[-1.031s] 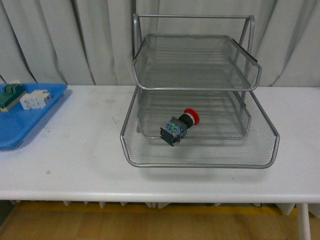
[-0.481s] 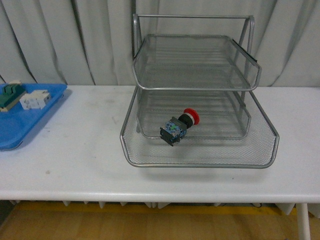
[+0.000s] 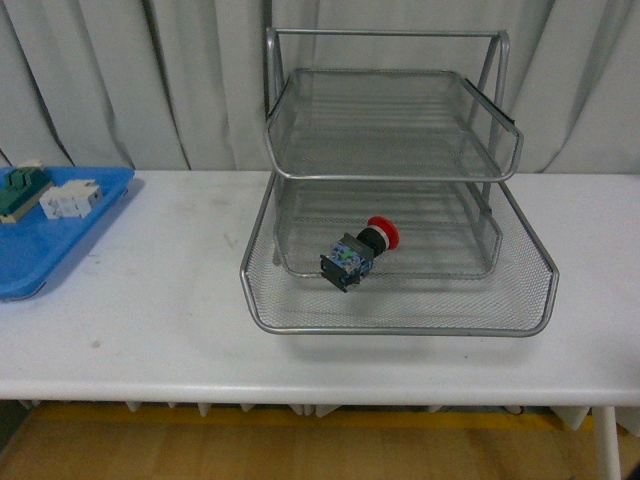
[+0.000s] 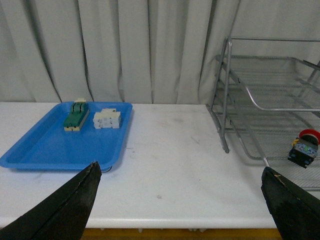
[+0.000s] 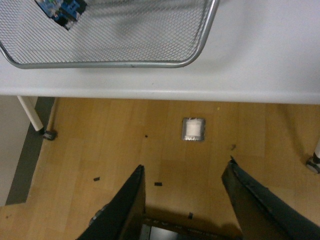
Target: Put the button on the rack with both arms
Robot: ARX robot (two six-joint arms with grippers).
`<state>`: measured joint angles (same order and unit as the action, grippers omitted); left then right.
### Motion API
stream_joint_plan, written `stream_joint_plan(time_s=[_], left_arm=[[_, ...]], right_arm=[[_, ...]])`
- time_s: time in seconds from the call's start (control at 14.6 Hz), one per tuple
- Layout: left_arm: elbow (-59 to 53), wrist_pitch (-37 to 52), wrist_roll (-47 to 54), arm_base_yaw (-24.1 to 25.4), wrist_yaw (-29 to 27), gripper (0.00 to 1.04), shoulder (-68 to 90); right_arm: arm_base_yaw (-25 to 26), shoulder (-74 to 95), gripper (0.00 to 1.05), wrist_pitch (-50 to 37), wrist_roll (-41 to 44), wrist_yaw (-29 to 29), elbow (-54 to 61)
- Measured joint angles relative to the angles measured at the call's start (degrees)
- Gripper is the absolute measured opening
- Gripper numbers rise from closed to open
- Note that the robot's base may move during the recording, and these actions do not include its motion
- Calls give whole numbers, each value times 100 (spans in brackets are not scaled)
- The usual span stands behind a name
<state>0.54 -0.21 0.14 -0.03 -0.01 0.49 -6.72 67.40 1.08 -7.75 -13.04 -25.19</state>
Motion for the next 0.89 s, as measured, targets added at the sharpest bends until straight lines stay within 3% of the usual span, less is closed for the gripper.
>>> stream_joint_plan(time_s=[0.07,0.21,0.55,0.89], left_arm=[[0,0,0,0,2,98,0],[0,0,0,0,2,98,0],[0,-2,0,0,2,98,0],[0,0,0,0,2,98,0]], right_arm=[[-570,1154,23,-341,-407,155,-400],[-1067,2142,2,-656,-691,369,-804],[-1731,3668,2,-817,-872,841,-2044],[-1596,4852,2,-815,-420,1366,-3536]])
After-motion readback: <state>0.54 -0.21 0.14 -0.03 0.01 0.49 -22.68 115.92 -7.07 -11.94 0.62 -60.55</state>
